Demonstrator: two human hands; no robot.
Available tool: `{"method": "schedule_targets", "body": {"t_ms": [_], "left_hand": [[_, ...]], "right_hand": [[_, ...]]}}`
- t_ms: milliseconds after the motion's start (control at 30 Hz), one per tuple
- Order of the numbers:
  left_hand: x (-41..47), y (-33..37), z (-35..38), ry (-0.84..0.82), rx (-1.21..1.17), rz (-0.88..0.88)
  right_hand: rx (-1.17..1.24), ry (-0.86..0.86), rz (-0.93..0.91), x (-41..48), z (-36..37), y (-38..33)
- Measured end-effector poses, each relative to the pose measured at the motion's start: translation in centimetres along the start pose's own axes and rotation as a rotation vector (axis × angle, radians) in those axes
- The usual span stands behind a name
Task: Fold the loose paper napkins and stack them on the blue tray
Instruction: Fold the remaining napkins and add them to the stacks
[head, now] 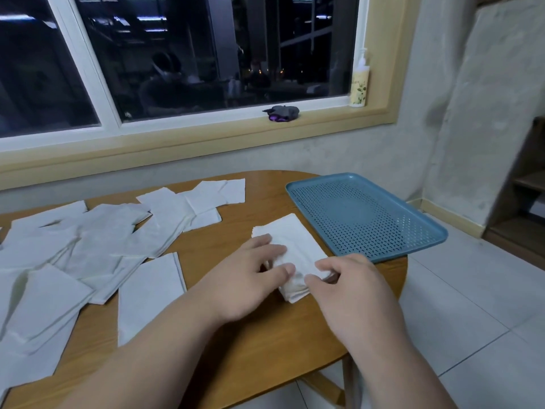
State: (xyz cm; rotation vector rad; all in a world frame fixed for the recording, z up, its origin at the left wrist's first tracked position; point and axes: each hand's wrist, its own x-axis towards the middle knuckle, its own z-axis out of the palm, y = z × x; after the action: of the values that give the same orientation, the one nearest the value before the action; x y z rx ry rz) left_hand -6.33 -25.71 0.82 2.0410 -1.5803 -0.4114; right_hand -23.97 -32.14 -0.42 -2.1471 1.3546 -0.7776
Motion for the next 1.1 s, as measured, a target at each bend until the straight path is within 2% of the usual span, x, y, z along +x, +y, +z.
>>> {"method": "schedule_targets", "body": {"t_ms": [233,367,500,633,733,900,1100], "left_hand": [[3.7,0.1,0.2,-0.050,-0.008,-0.030],[4.3,0.2,0.1,-0.061,0.002,-0.060],[3.2,0.7,-0.1,0.015,0.031,-0.050],[-0.9,0.4,-1.6,0.119,0.049,-0.066],[-5.5,-0.8,-3.0,0.168,0.071,-0.099],[-12.8,-4.2,-4.0,0.244,0.117,-0.152],[-19.2,-7.5,-5.0,0.326,0.133,-0.202]], "right_hand": [[-0.056,0.038,0.003,0.8,0.7,-0.2],[0.026,0.108,0.002,0.8,1.0,-0.2],[0.102,0.194,-0.005,0.4,0.9,-0.7],[0.145,0.224,-0.109,-0.6,0.8,-2.3],[0.127,0.136,-0.196,-1.8,1.6,-4.1],[0.059,-0.121,-0.349,-4.4,4.4,-7.7],[-0.041,-0.273,-0.499,-6.8,8.5,-10.8]]}}
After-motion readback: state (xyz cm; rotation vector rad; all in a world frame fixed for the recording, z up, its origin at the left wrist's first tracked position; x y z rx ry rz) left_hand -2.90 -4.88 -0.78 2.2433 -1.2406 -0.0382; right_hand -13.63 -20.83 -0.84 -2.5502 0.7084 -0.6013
